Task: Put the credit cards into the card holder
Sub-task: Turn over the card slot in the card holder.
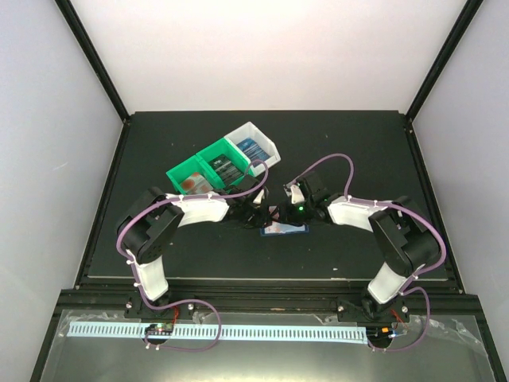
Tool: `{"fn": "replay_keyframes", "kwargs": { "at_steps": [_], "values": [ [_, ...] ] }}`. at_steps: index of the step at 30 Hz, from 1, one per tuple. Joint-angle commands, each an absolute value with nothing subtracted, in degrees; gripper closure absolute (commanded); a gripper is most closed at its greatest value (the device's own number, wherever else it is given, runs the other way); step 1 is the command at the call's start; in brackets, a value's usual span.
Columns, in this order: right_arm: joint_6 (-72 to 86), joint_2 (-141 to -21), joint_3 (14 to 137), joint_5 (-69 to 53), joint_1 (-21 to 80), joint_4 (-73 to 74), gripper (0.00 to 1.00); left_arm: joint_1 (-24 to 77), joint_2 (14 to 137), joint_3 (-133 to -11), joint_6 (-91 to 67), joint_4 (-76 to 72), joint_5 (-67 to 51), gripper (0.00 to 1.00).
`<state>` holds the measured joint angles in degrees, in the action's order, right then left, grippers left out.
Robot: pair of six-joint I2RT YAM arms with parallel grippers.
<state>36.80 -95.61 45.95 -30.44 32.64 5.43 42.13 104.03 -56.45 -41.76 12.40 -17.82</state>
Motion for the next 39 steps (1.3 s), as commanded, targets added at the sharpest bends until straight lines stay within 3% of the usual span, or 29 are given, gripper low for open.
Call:
{"fn": "replay_keyframes", "kwargs": {
  "at_steps": [1, 11, 20, 39],
  "values": [
    [37.32, -94.69, 45.49, -35.98, 32.96, 0.07, 0.59, 42.56, 105.58, -56.87, -42.17, 14.68, -15.78, 0.87],
    [35.42, -91.47, 45.30, -36.82, 32.81, -0.38, 0.58, 42.52, 104.13, -56.29, -43.01, 13.88, -15.28, 0.87],
    [34.19, -83.53, 45.79, -8.67, 32.30, 15.33, 0.60, 42.48, 104.22, -56.51, -43.06, 13.89, -15.48, 0.87],
    [34.17, -92.32, 47.99, -5.35, 31.55, 20.74, 0.56, 42.45, 104.50, -57.07, -42.83, 14.24, -15.73, 0.87]
  ]
}}
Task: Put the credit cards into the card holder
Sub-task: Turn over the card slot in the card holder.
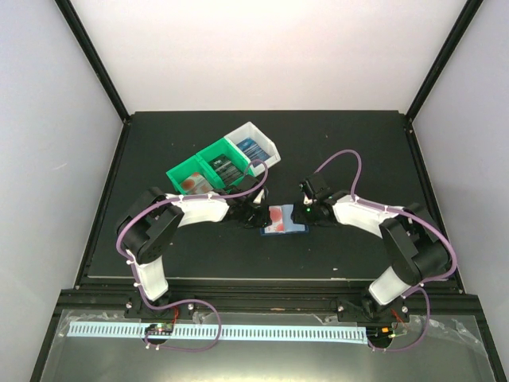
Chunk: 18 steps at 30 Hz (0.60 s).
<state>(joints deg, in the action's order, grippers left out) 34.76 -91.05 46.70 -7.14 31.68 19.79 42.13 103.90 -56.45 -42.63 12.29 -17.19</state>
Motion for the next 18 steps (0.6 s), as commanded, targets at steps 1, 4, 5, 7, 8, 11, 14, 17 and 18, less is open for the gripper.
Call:
{"fn": "replay_keyframes", "kwargs": {
  "at_steps": [1, 4, 5, 7, 8, 11, 14, 17, 18],
  "values": [
    [33.99, -92.74, 48.13, -6.38, 31.55, 20.41, 0.56, 42.45, 104.59, -57.05, -42.81, 14.23, -15.73, 0.87],
    [33.90, -93.07, 47.78, -10.01, 31.55, 18.46, 0.58, 42.45, 104.59, -57.13, -42.77, 14.28, -15.79, 0.87],
    [33.97, -92.95, 47.63, -10.72, 31.55, 18.04, 0.60, 42.50, 104.61, -57.14, -42.74, 14.28, -15.80, 0.87],
    [34.01, -92.76, 47.64, -11.36, 31.56, 17.73, 0.63, 42.46, 104.63, -57.13, -42.78, 14.33, -15.71, 0.87],
    [33.99, -92.63, 47.58, -11.44, 31.55, 17.74, 0.65, 42.45, 104.67, -57.20, -42.79, 14.32, -15.81, 0.87],
    [33.95, -92.07, 47.49, -12.48, 31.55, 17.35, 0.71, 42.51, 104.92, -57.13, -42.65, 14.30, -15.95, 0.87],
    [33.76, -90.98, 47.17, -15.28, 31.56, 16.06, 0.72, 42.45, 104.87, -57.05, -42.63, 14.30, -15.99, 0.87],
    [33.42, -89.53, 46.53, -19.71, 31.57, 13.28, 0.69, 42.45, 104.72, -57.01, -42.75, 14.17, -16.00, 0.87],
    [33.30, -89.13, 46.43, -21.35, 31.56, 12.57, 0.68, 42.45, 104.68, -57.04, -42.72, 14.19, -16.00, 0.87]
  ]
}}
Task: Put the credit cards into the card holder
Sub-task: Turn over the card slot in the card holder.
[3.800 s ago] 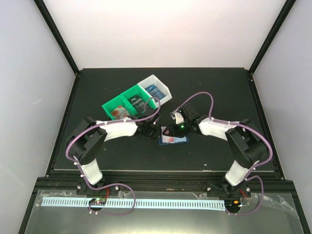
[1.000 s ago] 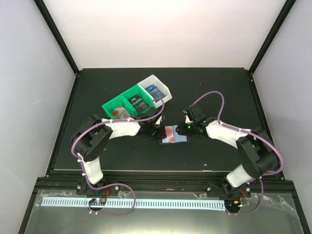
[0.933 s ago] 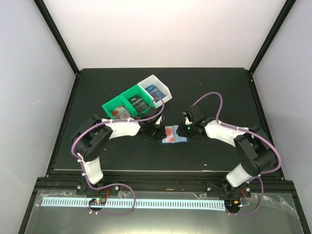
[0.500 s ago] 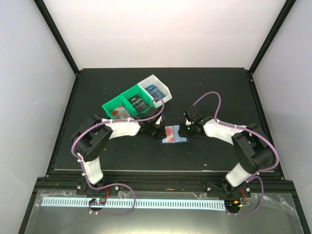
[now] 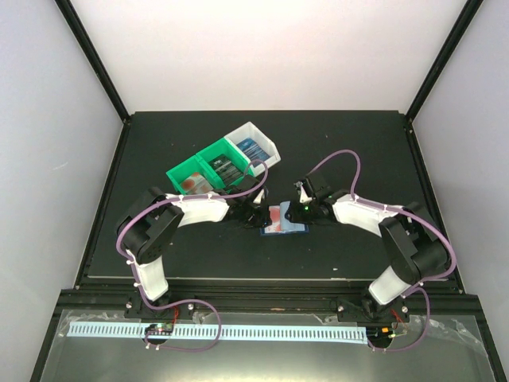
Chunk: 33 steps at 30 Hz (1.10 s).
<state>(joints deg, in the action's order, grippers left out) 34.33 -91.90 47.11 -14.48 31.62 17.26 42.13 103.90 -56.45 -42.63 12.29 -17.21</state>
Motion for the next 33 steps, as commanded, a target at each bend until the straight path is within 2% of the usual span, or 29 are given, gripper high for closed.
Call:
{"fn": "replay_keyframes", "kwargs": {
  "at_steps": [1, 9, 19, 23, 28, 30, 33],
  "values": [
    [33.21, -89.03, 46.41, -23.28, 31.55, 11.74, 0.66, 42.45, 104.60, -57.04, -42.72, 14.24, -16.04, 0.87],
    [33.39, -90.98, 46.66, -31.71, 31.60, 7.81, 0.62, 42.47, 103.42, -56.99, -42.99, 13.95, -16.27, 0.87],
    [32.52, -94.59, 47.96, -29.54, 31.70, 9.62, 0.63, 42.46, 99.69, -56.16, -43.25, 14.27, -14.82, 0.86],
    [31.71, -94.23, 48.54, -25.03, 31.88, 12.26, 0.62, 42.45, 98.26, -55.88, -43.71, 15.93, -11.96, 0.87],
    [33.26, -90.54, 48.33, -13.56, 31.90, 15.80, 0.62, 42.45, 93.65, -54.90, -42.61, 16.46, -7.76, 0.85],
    [34.30, -88.13, 48.19, -8.53, 31.90, 17.07, 0.62, 42.45, 91.85, -54.80, -41.21, 16.18, -7.53, 0.82],
    [34.73, -84.93, 48.59, -3.30, 31.90, 19.21, 0.62, 42.45, 88.91, -55.43, -38.06, 16.87, -5.56, 0.71]
  ]
}}
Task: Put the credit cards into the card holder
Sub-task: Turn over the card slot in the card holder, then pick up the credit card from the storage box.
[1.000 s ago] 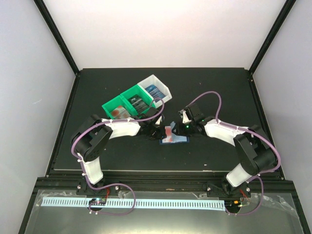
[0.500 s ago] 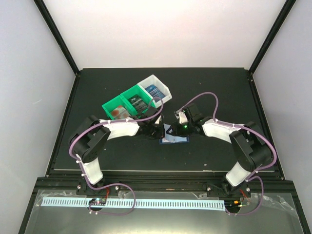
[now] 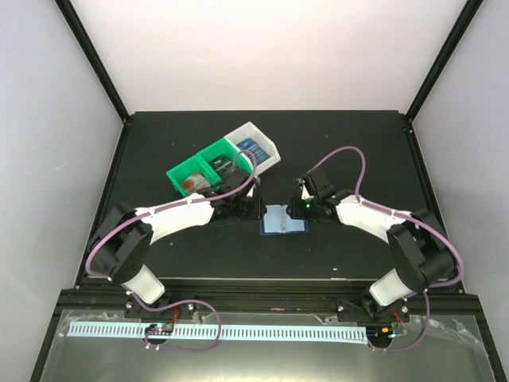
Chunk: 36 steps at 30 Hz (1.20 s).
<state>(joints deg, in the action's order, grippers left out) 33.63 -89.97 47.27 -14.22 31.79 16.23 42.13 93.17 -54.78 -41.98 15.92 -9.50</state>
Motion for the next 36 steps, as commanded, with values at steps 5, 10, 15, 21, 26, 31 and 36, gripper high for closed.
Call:
{"fn": "replay_keyframes", "kwargs": {
  "at_steps": [5, 10, 15, 21, 26, 31, 36],
  "values": [
    [33.15, -81.05, 49.42, 0.57, 31.74, 22.32, 0.59, 42.13, 84.01, -58.42, -29.52, 22.66, 0.26, 0.45],
    [30.16, -79.38, 49.94, -1.09, 31.13, 23.74, 0.58, 39.91, 80.20, -59.70, -23.45, 25.78, 2.08, 0.31],
    [28.16, -80.07, 51.15, -4.05, 30.64, 24.37, 0.57, 36.10, 78.84, -60.79, -20.35, 27.51, 1.36, 0.24],
    [28.22, -82.86, 53.51, -5.39, 28.75, 25.25, 0.57, 29.25, 81.76, -67.57, -13.74, 29.86, -1.83, 0.23],
    [28.42, -86.94, 57.21, -6.62, 28.10, 26.45, 0.56, 24.67, 90.61, -77.69, -7.92, 34.79, -1.28, 0.25],
    [28.16, -91.51, 61.05, -7.27, 28.10, 27.85, 0.57, 23.99, 102.45, -89.73, -0.23, 40.62, 3.24, 0.31],
    [28.07, -93.99, 63.10, -8.03, 28.12, 28.44, 0.56, 23.95, 111.56, -97.11, 9.44, 43.42, 6.09, 0.46]
  ]
}}
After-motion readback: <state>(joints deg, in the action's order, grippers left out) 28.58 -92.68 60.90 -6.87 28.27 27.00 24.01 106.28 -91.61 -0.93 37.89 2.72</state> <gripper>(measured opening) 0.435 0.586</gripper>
